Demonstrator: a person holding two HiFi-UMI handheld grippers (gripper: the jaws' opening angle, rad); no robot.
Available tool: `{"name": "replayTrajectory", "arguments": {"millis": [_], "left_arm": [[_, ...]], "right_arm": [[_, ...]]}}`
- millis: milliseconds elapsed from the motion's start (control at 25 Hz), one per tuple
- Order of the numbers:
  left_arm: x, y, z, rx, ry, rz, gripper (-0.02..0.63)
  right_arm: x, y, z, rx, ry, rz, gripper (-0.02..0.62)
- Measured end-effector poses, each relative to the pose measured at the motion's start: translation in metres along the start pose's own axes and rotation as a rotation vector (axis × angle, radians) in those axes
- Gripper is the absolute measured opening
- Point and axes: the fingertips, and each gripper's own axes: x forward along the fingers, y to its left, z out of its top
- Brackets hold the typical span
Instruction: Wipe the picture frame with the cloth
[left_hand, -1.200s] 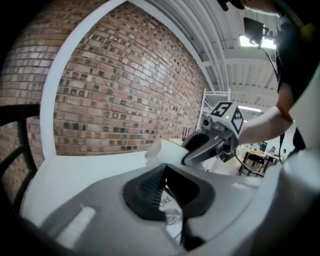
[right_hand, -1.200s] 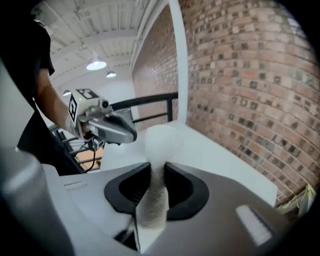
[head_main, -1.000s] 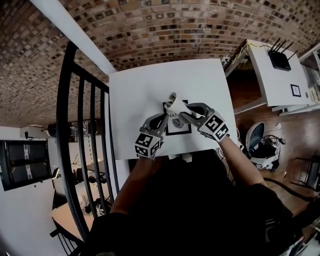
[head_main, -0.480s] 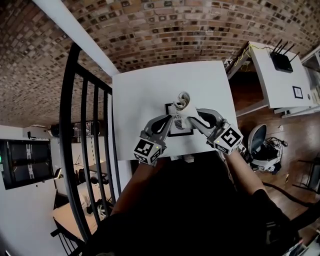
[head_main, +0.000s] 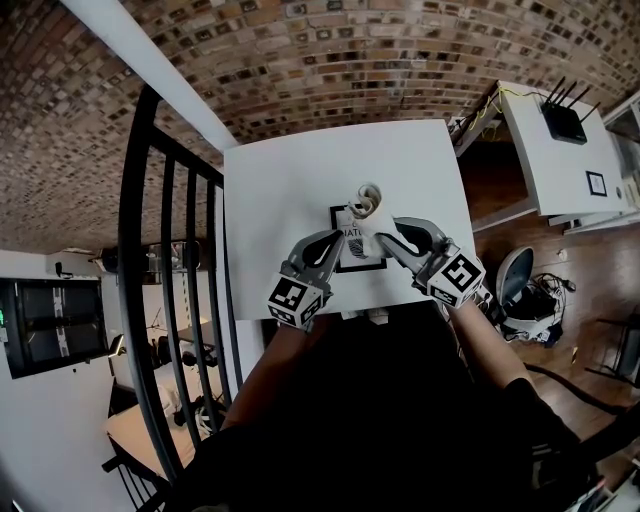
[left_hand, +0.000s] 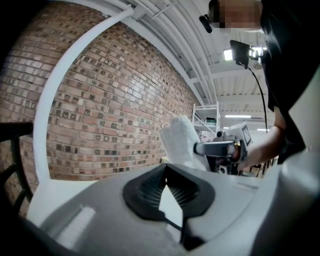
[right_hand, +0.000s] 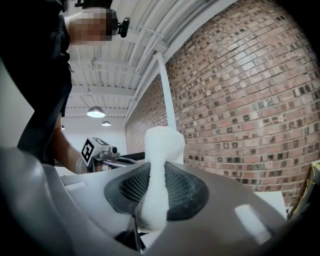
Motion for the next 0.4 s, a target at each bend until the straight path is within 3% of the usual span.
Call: {"name": "replayTrajectory", "arguments": {"millis": [400], "left_arm": [[-0.0011, 0.0010, -0.0040, -0.008, 0.010, 0.006, 0.002]], "right_arm": [[0.0043, 0.0045, -0.0002, 0.013, -0.013, 0.018, 0.086]]}}
